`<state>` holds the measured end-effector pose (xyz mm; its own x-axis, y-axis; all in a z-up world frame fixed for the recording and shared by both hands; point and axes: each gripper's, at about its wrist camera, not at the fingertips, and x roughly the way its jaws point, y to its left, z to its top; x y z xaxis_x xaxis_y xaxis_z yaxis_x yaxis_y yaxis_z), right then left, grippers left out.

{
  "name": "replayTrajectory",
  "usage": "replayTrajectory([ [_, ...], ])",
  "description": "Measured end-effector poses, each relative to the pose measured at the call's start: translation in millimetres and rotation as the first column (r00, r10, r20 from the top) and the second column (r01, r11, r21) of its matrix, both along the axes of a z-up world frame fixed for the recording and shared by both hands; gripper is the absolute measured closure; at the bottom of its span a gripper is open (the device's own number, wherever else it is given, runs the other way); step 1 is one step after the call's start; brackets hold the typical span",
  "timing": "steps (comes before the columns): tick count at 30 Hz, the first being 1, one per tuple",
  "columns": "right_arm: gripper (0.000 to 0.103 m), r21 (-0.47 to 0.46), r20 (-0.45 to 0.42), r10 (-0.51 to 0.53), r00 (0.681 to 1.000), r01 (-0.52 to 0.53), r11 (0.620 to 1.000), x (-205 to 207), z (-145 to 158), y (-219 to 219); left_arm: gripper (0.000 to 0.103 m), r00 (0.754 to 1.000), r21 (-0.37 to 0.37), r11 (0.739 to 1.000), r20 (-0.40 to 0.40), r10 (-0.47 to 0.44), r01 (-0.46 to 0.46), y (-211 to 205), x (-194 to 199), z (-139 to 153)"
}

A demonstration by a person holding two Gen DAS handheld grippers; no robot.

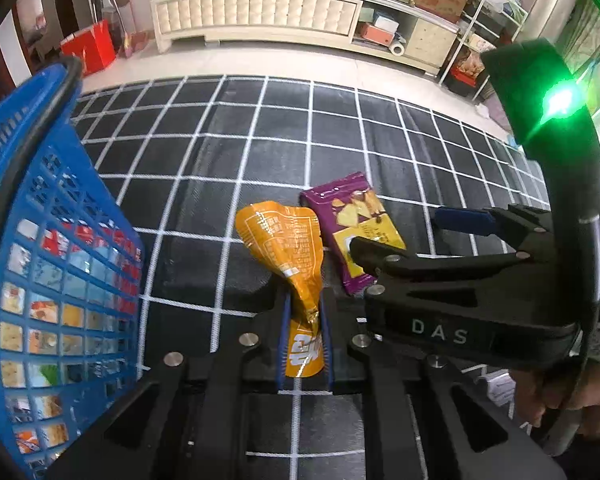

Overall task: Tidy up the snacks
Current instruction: 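Grasp the purple chip bag with the right gripper while the left holds the orange packet, then carry both packets over the blue basket and open both grippers inside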

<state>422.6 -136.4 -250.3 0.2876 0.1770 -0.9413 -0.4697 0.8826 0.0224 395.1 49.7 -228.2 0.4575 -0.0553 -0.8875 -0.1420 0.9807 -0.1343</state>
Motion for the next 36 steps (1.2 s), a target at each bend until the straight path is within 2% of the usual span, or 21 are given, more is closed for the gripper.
replayTrajectory([
  [4, 0.018, 0.014, -0.005, 0.029, 1.0, -0.029, 0.999, 3.0, 0.4, 6.6, 0.091, 1.0, 0.016, 1.0, 0.005, 0.014, -0.014, 2.8, 1.4, -0.8],
  [7, 0.018, 0.009, -0.031, 0.093, 0.995, -0.093, 0.996, 6.2, 0.3, 15.9, 0.091, 1.0, 0.029, 0.999, 0.019, 0.017, -0.017, 3.3, 0.2, 1.8],
  [14, 0.02, -0.104, -0.009, 0.162, 0.987, -0.162, 0.981, 5.4, -6.6, 41.2, 0.091, 0.999, 0.019, 0.999, 0.007, 0.049, -0.049, 7.3, -11.4, 1.9],
  [15, 0.024, -0.103, -0.003, 0.166, 0.986, -0.166, 0.981, 4.4, -5.4, 40.1, 0.091, 0.999, 0.033, 0.998, 0.001, 0.047, -0.047, 6.0, -11.2, 0.5],
  [17, 0.039, -0.1, 0.015, 0.169, 0.985, -0.167, 0.981, 0.6, -2.8, 39.4, 0.091, 0.999, 0.029, 0.999, 0.005, 0.04, -0.04, 7.8, -11.4, -0.1],
  [18, 0.052, -0.099, 0.02, 0.174, 0.985, -0.171, 0.98, -2.0, -0.1, 38.0, 0.091, 0.999, 0.013, 0.999, 0.005, 0.038, -0.038, 8.4, -11.7, 0.0],
  [23, 0.052, -0.124, 0.039, 0.165, 0.985, -0.159, 0.979, -14.8, 3.4, 33.8, 0.091, 0.999, 0.004, 0.999, 0.017, 0.04, -0.04, 7.8, -13.2, 6.0],
  [27, 0.052, -0.105, 0.042, 0.121, 0.992, -0.116, 0.988, -19.7, 9.8, 26.6, 0.091, 0.999, -0.006, 1.0, 0.027, 0.031, -0.03, 5.6, -16.9, 12.1],
  [36, 0.052, -0.067, 0.099, 0.021, 0.995, -0.014, 0.998, -53.4, 58.7, 12.1, 0.091, 0.996, 0.002, 1.0, 0.084, -0.02, 0.02, -9.8, -50.7, 45.7],
])
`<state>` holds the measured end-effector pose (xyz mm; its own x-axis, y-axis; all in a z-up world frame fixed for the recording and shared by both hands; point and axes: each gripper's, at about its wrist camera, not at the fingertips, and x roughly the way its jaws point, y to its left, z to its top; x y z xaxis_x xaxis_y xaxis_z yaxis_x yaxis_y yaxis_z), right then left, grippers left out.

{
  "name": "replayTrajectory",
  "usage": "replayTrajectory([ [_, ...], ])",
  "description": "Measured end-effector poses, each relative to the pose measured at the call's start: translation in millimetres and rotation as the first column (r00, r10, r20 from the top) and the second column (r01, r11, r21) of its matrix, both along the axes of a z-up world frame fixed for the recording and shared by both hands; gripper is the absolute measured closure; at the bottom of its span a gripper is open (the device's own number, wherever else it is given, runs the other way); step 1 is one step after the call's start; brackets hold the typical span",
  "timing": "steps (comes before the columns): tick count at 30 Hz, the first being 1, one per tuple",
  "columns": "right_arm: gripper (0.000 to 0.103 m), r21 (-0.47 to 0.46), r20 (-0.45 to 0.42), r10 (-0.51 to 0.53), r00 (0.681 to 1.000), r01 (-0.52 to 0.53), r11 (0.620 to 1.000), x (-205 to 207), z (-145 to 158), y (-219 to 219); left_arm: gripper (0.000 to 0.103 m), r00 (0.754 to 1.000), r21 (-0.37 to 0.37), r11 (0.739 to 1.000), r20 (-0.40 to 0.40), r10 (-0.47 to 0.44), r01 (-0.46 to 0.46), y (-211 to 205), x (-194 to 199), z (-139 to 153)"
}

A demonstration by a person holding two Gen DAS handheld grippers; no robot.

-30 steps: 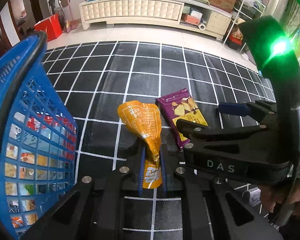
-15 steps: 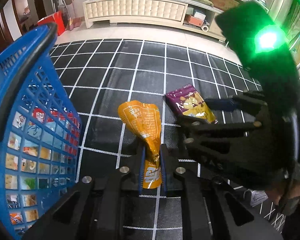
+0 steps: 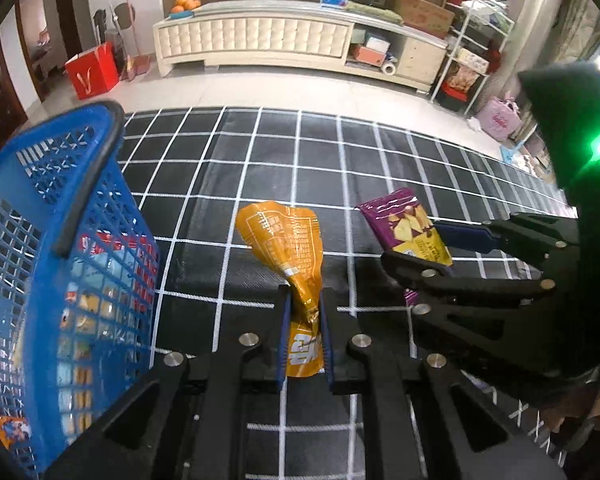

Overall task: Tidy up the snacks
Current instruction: 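Carry both packets over the blue basket and open both grippers inside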

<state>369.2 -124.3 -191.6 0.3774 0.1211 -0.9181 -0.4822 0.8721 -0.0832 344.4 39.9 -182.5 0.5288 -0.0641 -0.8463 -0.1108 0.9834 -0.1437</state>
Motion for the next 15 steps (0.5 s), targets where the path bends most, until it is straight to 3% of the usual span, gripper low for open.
replayTrajectory([
  [15, 0.052, 0.057, 0.128, -0.056, 0.99, 0.049, 0.997, -91.9, 95.1, 7.1, 0.091, 0.989, -0.03, 0.999, 0.149, -0.011, 0.016, 3.7, -99.5, 89.0],
])
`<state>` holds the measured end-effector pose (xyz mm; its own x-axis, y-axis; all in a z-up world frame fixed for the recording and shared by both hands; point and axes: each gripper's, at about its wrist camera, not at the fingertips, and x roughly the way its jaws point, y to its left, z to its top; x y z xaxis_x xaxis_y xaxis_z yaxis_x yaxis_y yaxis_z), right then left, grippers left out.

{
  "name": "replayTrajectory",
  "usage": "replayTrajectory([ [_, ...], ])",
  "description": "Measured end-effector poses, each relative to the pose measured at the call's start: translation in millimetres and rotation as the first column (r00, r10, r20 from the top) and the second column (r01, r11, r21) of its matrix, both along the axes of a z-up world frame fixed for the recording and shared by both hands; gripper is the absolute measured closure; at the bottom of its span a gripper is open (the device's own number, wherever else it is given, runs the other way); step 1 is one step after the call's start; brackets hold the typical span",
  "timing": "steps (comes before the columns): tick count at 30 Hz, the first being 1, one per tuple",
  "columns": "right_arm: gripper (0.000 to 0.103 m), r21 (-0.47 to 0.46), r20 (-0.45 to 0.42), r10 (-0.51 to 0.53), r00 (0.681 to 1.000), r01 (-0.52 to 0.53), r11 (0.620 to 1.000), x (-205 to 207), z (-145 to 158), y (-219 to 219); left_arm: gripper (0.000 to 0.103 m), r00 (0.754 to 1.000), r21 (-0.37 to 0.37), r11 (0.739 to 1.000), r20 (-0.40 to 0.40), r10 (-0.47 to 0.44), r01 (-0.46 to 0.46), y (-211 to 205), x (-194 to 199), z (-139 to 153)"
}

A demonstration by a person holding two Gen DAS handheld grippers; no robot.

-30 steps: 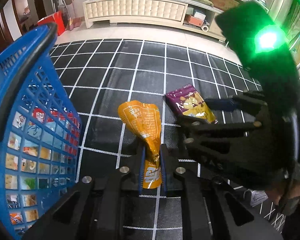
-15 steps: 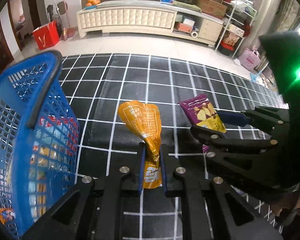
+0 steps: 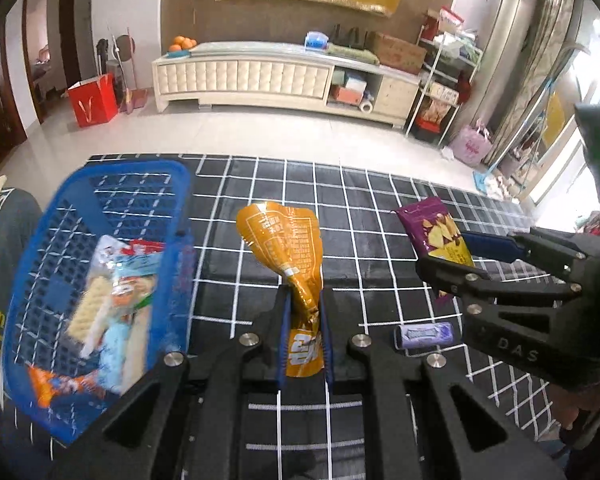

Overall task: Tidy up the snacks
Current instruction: 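Carry both packets over the blue basket and open both grippers inside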

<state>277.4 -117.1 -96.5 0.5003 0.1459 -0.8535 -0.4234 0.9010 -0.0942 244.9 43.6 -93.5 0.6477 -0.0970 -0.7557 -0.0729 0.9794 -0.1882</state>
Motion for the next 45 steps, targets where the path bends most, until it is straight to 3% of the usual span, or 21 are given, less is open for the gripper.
replayTrajectory([
  [11, 0.052, 0.058, 0.068, 0.018, 0.998, -0.022, 0.998, -54.4, 34.1, 47.9, 0.091, 0.997, 0.006, 1.0, 0.08, -0.009, 0.008, 27.9, -60.7, 34.2],
  [19, 0.052, 0.097, 0.094, 0.054, 0.994, -0.063, 0.993, -69.6, 41.8, 92.9, 0.091, 0.993, 0.05, 0.998, 0.109, -0.044, 0.039, 57.4, -88.2, 47.4],
  [24, 0.052, 0.136, 0.068, 0.08, 0.994, -0.089, 0.987, -70.3, 40.2, 121.1, 0.091, 0.992, 0.078, 0.995, 0.104, -0.067, 0.059, 90.2, -98.1, 52.5],
  [34, 0.052, 0.124, 0.044, 0.092, 0.995, -0.096, 0.988, -60.2, 23.8, 179.6, 0.091, 0.992, 0.049, 0.994, 0.068, -0.102, 0.099, 141.5, -86.5, 45.6],
  [45, 0.052, 0.122, -0.038, 0.022, 0.999, -0.017, 0.992, -34.9, -13.5, 185.0, 0.09, 0.992, 0.004, 0.995, -0.077, -0.098, 0.099, 167.4, -30.0, -5.2],
])
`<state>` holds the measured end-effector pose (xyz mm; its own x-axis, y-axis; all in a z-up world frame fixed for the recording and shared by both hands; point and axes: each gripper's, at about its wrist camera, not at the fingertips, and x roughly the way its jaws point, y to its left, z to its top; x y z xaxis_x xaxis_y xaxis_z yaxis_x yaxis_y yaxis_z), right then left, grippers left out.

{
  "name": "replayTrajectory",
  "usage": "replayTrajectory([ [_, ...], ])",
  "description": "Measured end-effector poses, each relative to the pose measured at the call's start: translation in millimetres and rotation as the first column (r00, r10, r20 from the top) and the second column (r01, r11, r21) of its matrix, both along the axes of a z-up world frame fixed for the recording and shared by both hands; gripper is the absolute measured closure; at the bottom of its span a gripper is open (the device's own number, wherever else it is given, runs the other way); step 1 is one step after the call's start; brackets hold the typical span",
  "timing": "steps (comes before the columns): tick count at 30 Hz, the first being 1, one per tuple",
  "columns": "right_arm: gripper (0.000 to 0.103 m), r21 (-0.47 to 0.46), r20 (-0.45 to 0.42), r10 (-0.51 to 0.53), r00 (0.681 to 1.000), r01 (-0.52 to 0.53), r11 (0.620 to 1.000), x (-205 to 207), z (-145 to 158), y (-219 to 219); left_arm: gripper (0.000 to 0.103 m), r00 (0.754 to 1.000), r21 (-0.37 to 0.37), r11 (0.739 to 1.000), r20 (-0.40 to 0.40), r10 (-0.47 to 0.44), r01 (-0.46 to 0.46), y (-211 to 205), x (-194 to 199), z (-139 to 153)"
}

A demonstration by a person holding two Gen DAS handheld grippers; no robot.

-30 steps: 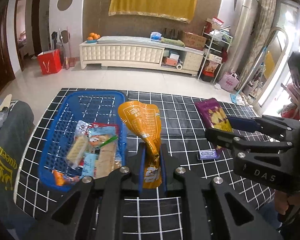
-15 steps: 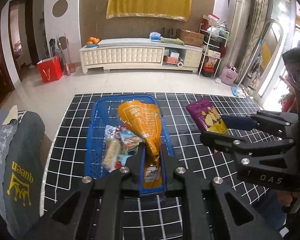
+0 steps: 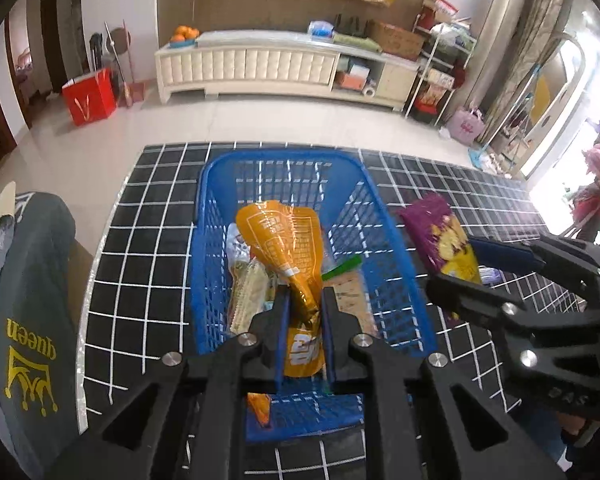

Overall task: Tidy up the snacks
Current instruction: 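Carry both packets over the blue basket and open both grippers inside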

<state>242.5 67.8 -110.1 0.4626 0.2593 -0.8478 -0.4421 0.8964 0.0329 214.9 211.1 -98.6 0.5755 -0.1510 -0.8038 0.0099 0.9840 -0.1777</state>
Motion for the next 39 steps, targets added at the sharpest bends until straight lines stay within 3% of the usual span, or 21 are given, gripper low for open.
replayTrajectory([
  [7, 0.052, -0.01, -0.018, -0.033, 0.999, 0.033, 0.999, -1.1, -4.2, -16.5, 0.082, 0.998, 0.0, 1.0, -0.067, -0.014, 0.014, -6.9, 25.3, -29.2],
  [9, 0.052, -0.012, -0.013, -0.034, 0.999, 0.034, 0.999, -3.7, -3.1, -16.5, 0.069, 0.997, 0.021, 1.0, -0.079, -0.006, 0.008, -10.4, 29.7, -34.0],
  [15, 0.052, -0.013, -0.001, -0.035, 0.999, 0.035, 0.999, -13.7, 6.8, -19.3, 0.059, 0.994, 0.017, 1.0, -0.108, 0.014, -0.013, -12.2, 32.5, -39.4],
  [18, 0.052, -0.007, 0.008, -0.031, 0.999, 0.031, 0.999, -17.9, 12.8, -18.6, 0.044, 0.994, 0.018, 1.0, -0.105, 0.016, -0.015, -14.4, 27.1, -33.3],
  [24, 0.052, -0.004, 0.028, -0.016, 0.999, 0.017, 1.0, -21.7, 23.1, -13.8, 0.044, 0.995, 0.043, 0.999, -0.092, 0.033, -0.029, -10.1, 19.1, -21.3],
  [30, 0.052, 0.006, 0.03, -0.001, 1.0, 0.001, 1.0, -13.7, 24.8, -0.7, 0.044, 0.999, 0.046, 0.998, 0.006, 0.041, -0.041, -4.3, -5.2, 8.3],
  [36, 0.052, -0.003, -0.02, 0.032, 0.999, -0.032, 0.999, 8.6, 2.7, 37.5, 0.044, 0.995, 0.068, 0.995, 0.085, 0.06, -0.066, 10.9, -26.9, 26.5],
  [39, 0.052, -0.035, -0.058, 0.039, 0.998, -0.041, 0.999, 20.7, -16.4, 57.6, 0.044, 0.993, 0.072, 0.994, 0.089, 0.079, -0.085, 24.9, -29.8, 23.7],
])
